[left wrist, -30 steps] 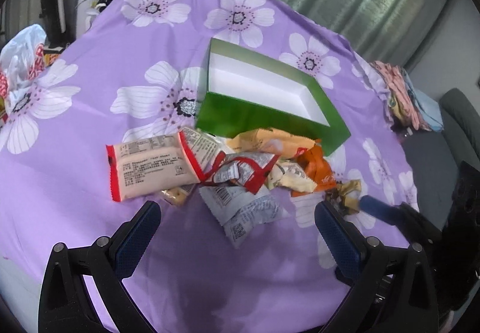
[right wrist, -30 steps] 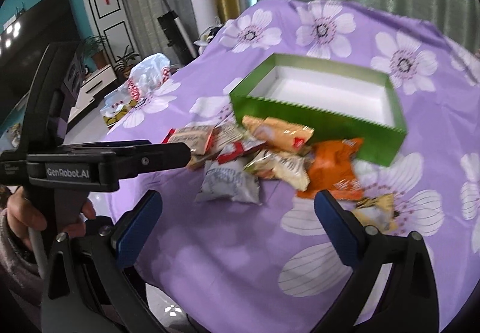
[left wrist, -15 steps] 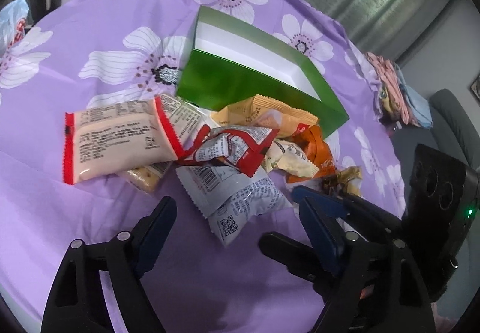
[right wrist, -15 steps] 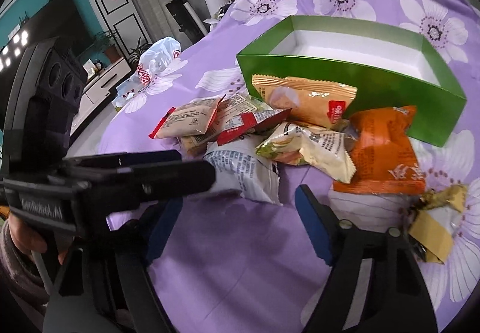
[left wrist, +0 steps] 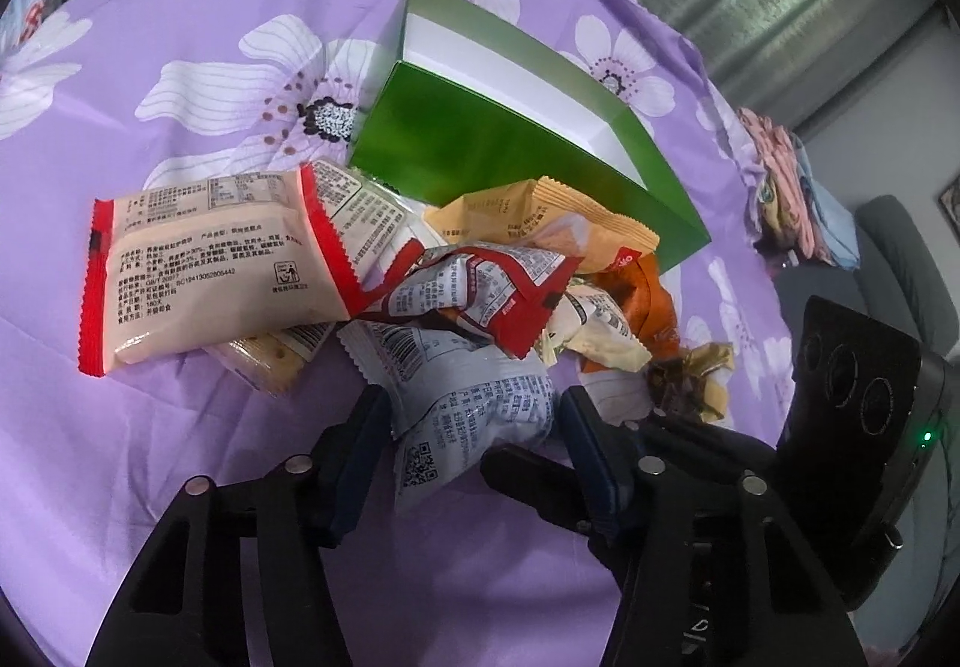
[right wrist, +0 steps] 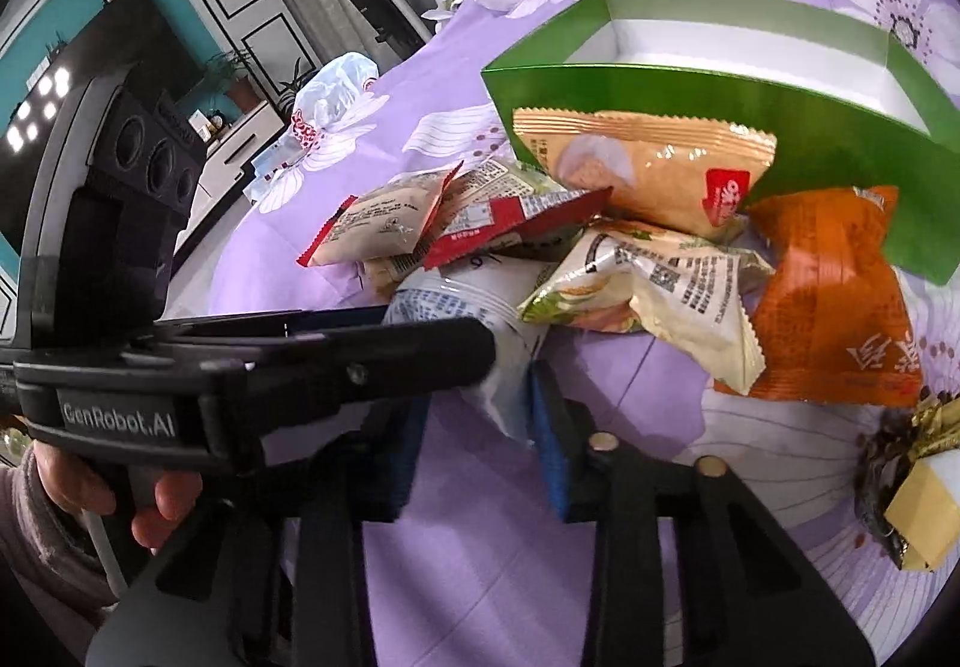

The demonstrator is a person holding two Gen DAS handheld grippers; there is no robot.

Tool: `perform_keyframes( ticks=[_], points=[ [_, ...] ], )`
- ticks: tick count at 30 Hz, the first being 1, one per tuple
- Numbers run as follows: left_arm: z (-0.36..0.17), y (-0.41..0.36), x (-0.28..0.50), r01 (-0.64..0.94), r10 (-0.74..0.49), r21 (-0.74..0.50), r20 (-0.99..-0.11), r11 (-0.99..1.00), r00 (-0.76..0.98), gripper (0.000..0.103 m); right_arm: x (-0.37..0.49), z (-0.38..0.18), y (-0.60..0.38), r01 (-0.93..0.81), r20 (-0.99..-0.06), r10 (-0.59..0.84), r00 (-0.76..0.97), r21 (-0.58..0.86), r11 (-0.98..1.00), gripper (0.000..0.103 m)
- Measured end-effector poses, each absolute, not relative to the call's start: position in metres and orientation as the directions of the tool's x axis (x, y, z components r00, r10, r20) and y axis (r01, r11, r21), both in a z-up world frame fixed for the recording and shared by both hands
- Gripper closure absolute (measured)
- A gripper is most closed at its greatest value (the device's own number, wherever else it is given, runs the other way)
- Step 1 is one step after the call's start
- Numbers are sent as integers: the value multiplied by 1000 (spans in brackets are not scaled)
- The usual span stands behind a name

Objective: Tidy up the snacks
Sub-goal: 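Grasp the white printed snack packet with the right gripper, then lift the white packet into the green box and open the right gripper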

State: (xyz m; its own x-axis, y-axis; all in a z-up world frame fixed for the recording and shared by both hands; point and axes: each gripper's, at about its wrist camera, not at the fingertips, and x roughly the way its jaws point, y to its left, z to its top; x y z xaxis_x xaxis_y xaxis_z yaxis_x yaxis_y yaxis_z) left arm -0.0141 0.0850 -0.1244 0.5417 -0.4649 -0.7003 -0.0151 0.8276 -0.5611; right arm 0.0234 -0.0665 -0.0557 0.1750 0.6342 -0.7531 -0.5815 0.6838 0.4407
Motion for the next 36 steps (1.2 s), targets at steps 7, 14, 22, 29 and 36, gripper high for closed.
perform_keyframes(
  ticks=[7,14,22,29,36],
  points=[
    [-110,83,-27,12,-464,-550,-694,835,550,46,15,-49,-69,-590,-740,646,186,442,676,76],
    [-68,79,-46,73,-438,-506,-654,859,617,46,-7,-17,-74,-629,-698,682,219,433,645,78],
    [-27,66,-11,160,-447,-472,-594,867,669,46,12,21,-83,-650,-639,694,332,378,659,78],
    [-7,54,47,210,-463,-453,-570,866,679,46,64,41,-96,-635,-613,660,434,311,707,78],
    [-15,40,102,214,-469,-446,-602,869,647,46,115,30,-107,-592,-630,626,460,307,745,75]
  ],
)
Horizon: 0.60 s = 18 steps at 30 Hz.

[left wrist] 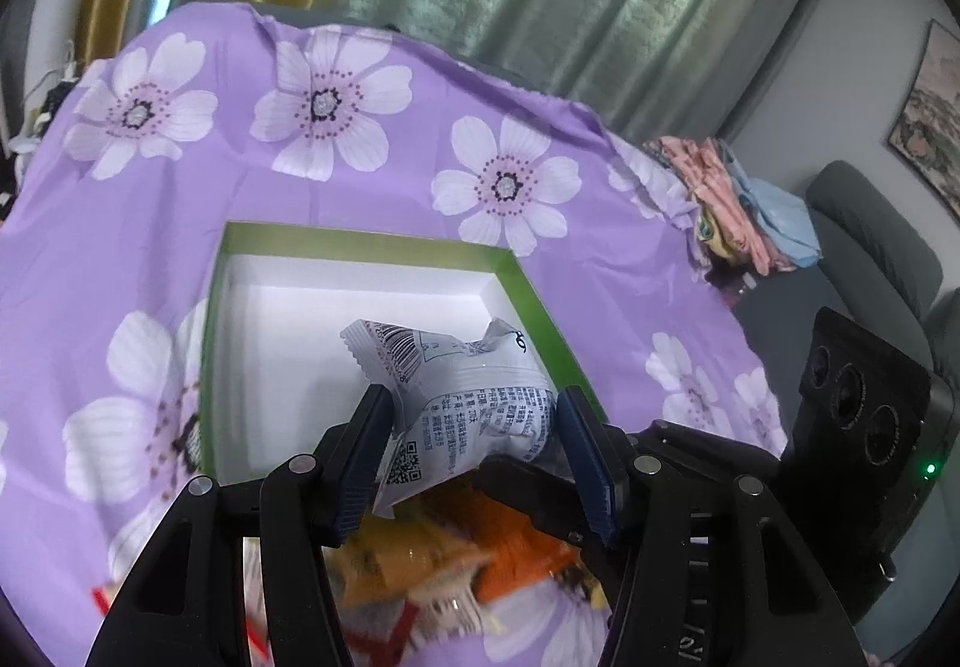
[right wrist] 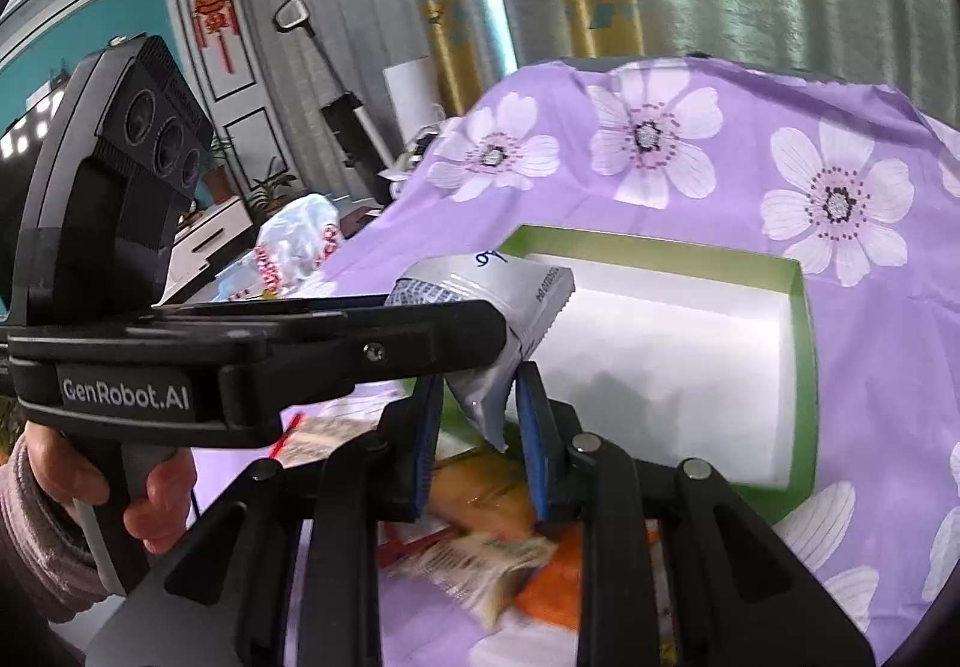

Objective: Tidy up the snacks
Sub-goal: 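Lift the white packet into the green box and open the right gripper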

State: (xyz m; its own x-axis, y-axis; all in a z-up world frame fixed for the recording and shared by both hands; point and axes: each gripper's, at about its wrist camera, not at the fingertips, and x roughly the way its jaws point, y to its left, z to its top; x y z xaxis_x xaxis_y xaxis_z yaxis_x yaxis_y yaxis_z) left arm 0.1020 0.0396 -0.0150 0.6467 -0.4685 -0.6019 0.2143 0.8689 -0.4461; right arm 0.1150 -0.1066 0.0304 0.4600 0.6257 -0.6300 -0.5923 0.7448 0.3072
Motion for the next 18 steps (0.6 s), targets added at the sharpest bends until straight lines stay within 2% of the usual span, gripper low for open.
perform_keyframes(
  ticks=[5,6,7,8,9,18],
  points=[
    [-30,31,130,182,-456,-449,-637,875,622,43,140,14,-108,-570,-670,584,459,282,772,72],
    [-33,30,134,173,-450,-446,-648,878,615,40,144,10,-108,-560,-681,568,462,273,782,63],
    [-35,28,136,162,-438,-437,-659,885,611,30,147,7,-109,-550,-693,554,462,267,791,50],
    [-36,27,137,153,-422,-424,-668,893,613,18,147,5,-110,-544,-698,546,463,263,797,46],
    [-36,27,136,150,-413,-416,-668,897,619,16,148,5,-112,-531,-702,529,476,251,810,40],
    [-22,50,104,110,-348,-373,-666,921,660,14,127,15,-157,-453,-678,511,529,283,845,36]
  ],
)
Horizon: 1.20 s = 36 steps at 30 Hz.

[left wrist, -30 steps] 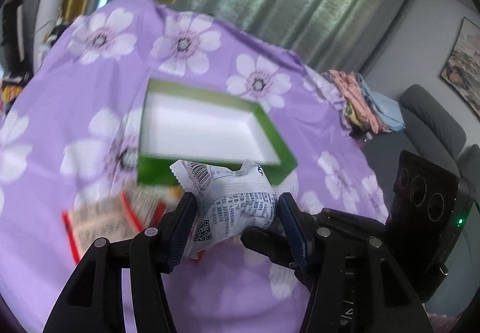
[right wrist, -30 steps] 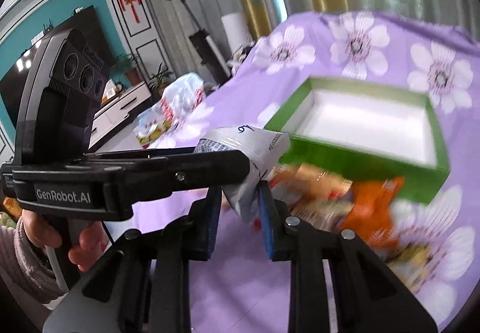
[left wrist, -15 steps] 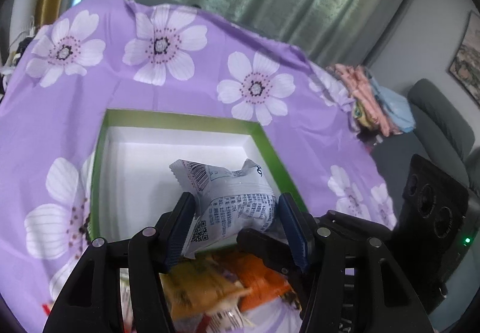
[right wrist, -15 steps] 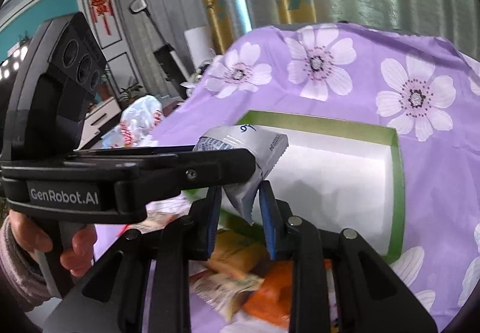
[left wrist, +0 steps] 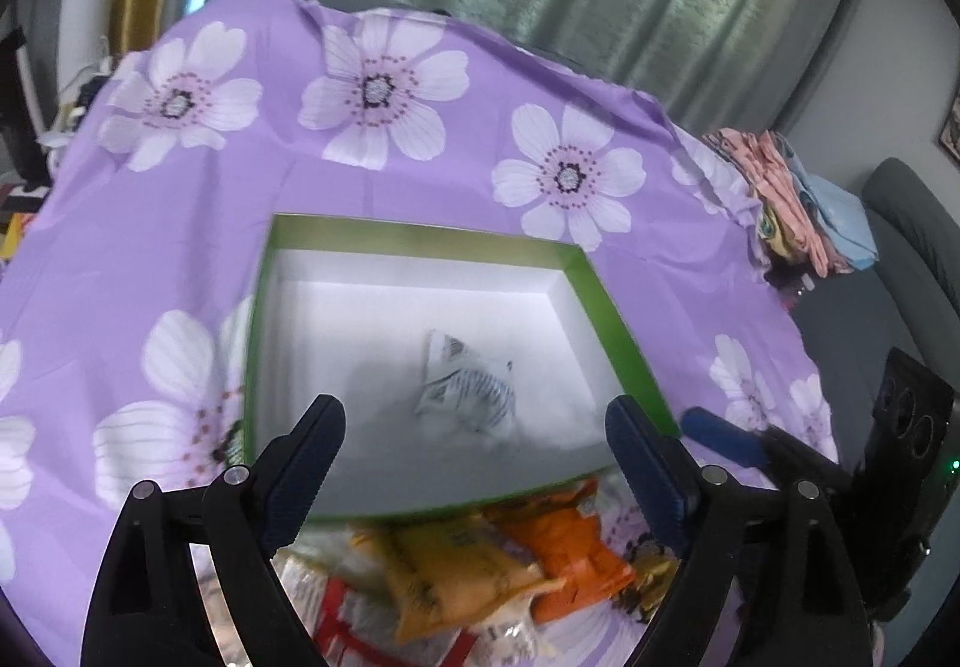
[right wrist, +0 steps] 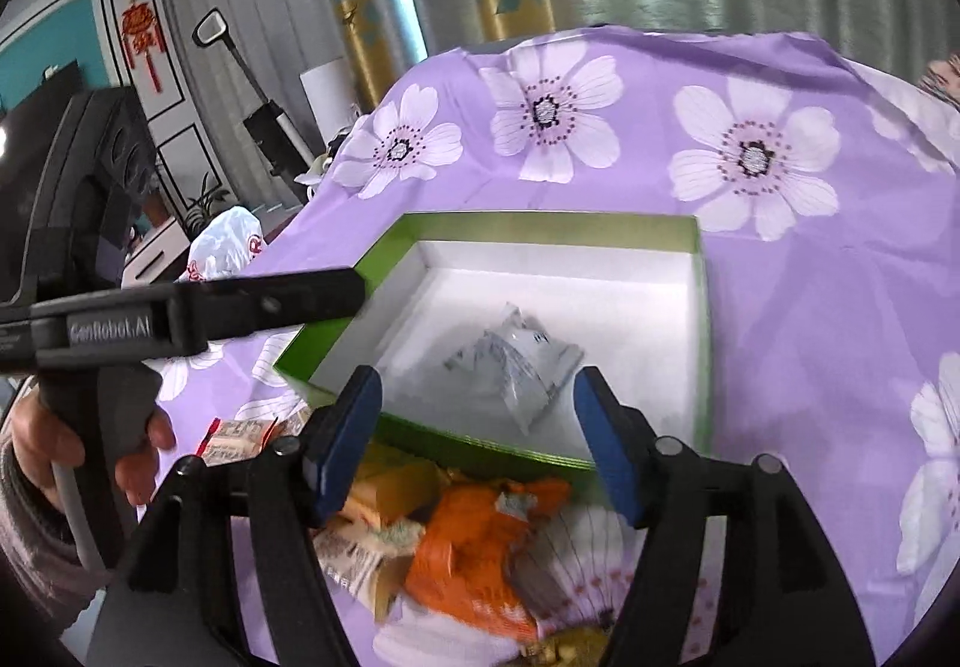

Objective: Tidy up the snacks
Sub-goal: 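Lift the white packet into the green box and open the right gripper, then grasp the yellow-and-white snack packet with the right gripper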

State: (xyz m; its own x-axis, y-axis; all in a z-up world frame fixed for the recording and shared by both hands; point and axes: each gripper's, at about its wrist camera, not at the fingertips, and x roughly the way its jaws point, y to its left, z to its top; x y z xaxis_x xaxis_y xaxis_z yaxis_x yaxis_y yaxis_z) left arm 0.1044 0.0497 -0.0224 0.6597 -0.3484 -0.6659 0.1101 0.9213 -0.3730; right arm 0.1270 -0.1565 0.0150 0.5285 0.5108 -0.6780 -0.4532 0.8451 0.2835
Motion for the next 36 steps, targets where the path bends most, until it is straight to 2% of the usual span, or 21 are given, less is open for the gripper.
perform_keyframes(
  ticks=[4,13,22,36],
  points=[
    [-17,52,82,116,-342,-361,-661,925,668,14,105,19,-174,-409,-676,493,548,298,862,28],
    [-16,38,33,148,-337,-327,-657,933,674,14,57,27,-204,-360,-673,475,567,316,878,27],
    [-14,8,-5,171,-266,-207,-660,963,703,14,22,19,-211,-362,-697,466,545,306,881,25],
    [-19,-39,-25,245,-257,-115,-667,963,699,14,-5,8,-225,-363,-718,448,533,284,887,23]
  ],
)
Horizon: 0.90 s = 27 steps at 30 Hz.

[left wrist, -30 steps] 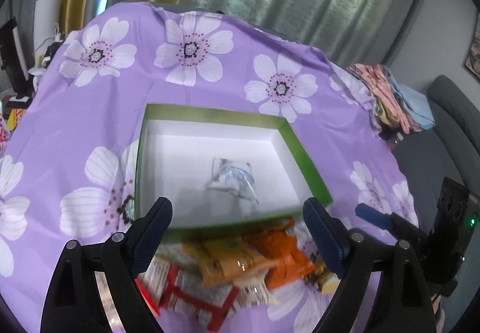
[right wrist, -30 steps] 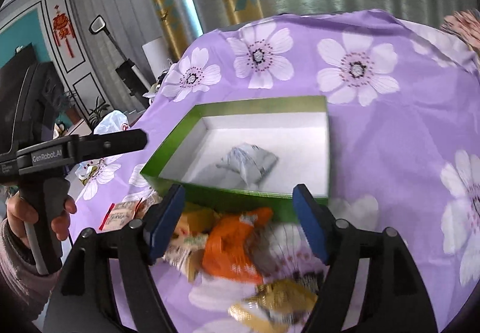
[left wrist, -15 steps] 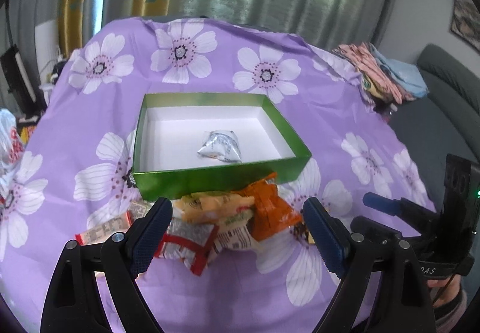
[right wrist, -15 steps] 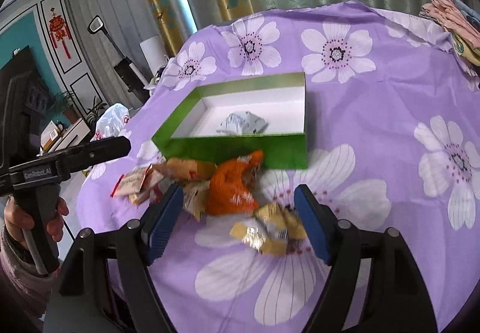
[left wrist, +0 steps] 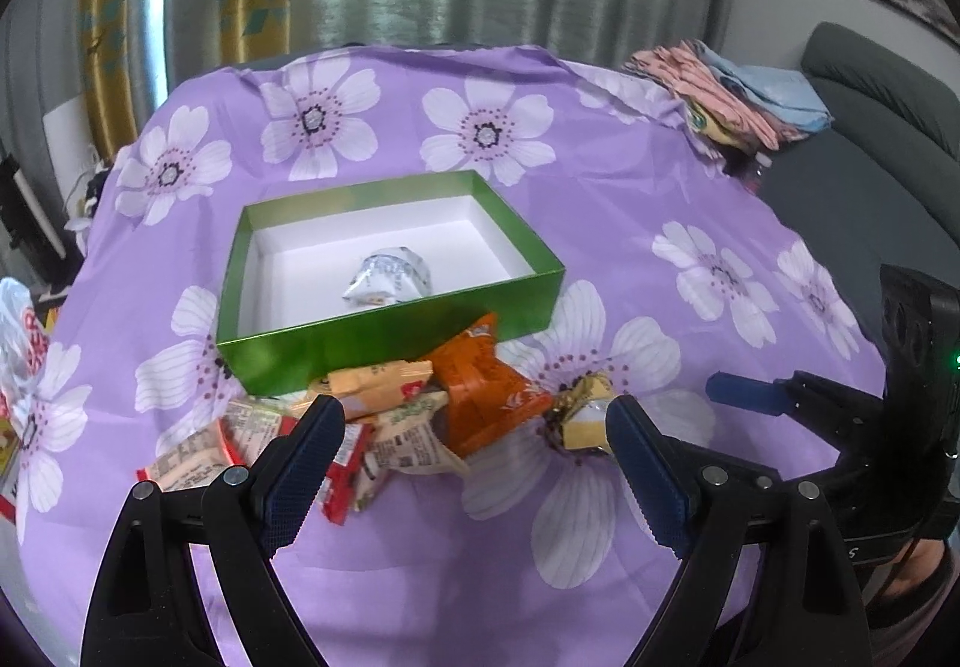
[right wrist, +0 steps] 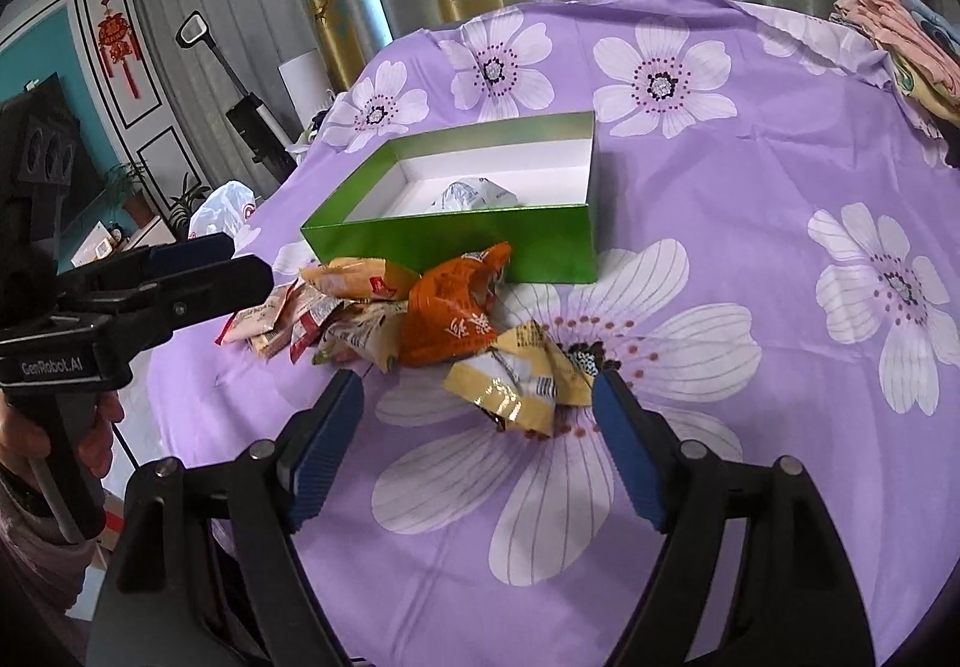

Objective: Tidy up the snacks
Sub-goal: 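Grasp the yellow-and-white snack packet with the right gripper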

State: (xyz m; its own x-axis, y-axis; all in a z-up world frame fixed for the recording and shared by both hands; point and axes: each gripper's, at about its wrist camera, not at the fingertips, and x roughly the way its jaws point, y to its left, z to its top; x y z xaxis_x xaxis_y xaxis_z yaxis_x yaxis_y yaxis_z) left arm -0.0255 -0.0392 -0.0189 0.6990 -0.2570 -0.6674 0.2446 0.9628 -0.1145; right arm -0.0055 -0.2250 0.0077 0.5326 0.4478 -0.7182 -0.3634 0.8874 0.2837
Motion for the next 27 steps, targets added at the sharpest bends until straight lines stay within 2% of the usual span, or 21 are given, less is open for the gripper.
perform_keyframes(
  ticks=[6,13,19,27],
  points=[
    [-27,-51,-22,261,-272,-123,-687,958,674,14,-7,1,-228,-368,-726,451,520,286,885,22],
    [-53,-72,-12,322,-376,-224,-738,920,560,14,-7,-18,-232,-367,-753,448,482,290,884,21],
    [-72,-84,0,343,-455,-316,-748,885,484,14,-1,-33,-235,-370,-762,448,467,291,882,20],
    [-90,-104,25,349,-490,-362,-763,864,421,14,20,-46,-230,-406,-760,470,449,296,865,20]
  ],
)
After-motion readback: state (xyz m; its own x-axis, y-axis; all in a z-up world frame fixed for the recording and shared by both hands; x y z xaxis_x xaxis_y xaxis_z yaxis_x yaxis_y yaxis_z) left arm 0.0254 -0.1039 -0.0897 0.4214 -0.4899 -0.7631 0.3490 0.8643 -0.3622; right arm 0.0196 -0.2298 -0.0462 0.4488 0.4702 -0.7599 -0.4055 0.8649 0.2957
